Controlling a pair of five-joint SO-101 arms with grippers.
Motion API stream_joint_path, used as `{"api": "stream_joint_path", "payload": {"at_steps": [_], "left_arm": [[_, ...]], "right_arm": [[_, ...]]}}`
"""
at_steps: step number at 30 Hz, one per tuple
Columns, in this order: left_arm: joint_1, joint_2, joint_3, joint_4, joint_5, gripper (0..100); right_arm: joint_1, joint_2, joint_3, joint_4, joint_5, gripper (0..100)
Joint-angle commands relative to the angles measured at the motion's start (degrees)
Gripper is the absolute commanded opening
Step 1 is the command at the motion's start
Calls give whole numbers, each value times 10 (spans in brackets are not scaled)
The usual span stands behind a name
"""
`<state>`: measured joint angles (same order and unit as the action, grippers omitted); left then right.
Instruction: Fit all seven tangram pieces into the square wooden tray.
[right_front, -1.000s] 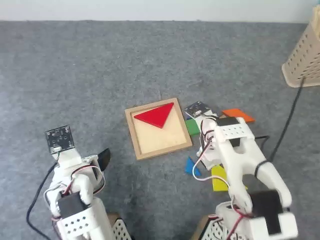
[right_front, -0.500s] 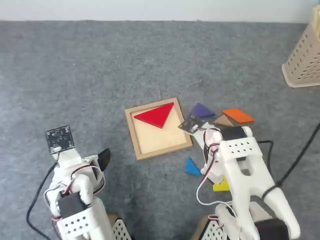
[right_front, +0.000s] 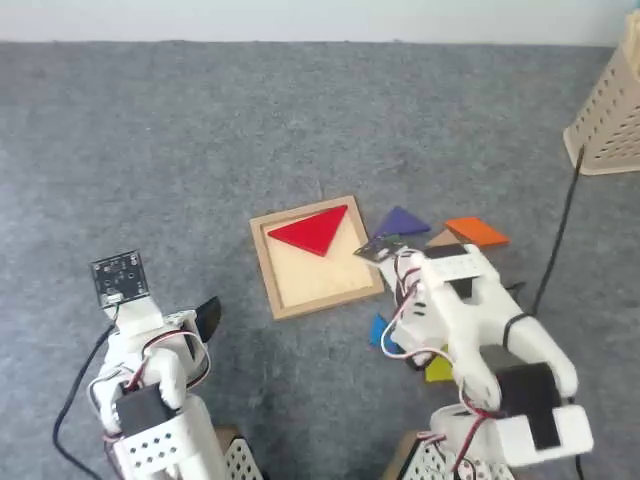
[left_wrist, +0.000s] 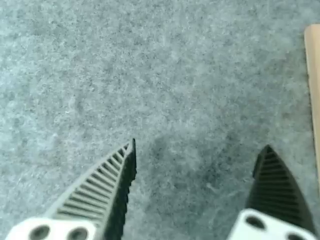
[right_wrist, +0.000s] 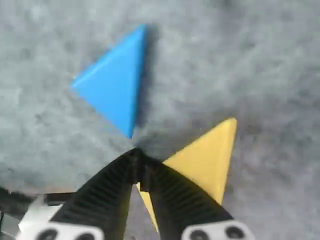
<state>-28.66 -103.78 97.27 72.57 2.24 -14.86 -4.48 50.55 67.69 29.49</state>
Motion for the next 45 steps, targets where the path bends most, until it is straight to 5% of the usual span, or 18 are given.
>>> {"api": "stream_joint_path", "payload": {"at_steps": [1,9,23,32,39,45], "left_arm": [[1,-7,-7,-1,-1,354],[1,-7,-7,-1,-1,354],[1,-7,-7,-1,-1,354],[1,-7,-7,-1,-1,354],[1,-7,-7,-1,-1,354],[1,-7,-7,-1,-1,354]], "right_arm": [[63,34,-55,-38,-13,30],[153,33,-131,-84,-15,30],[162,-1,-200,-69,-36,34],[172,-190,-148,107,303,158],[232,-177,-107,118,494,285],[248,-114,-102,58,526,346]]}}
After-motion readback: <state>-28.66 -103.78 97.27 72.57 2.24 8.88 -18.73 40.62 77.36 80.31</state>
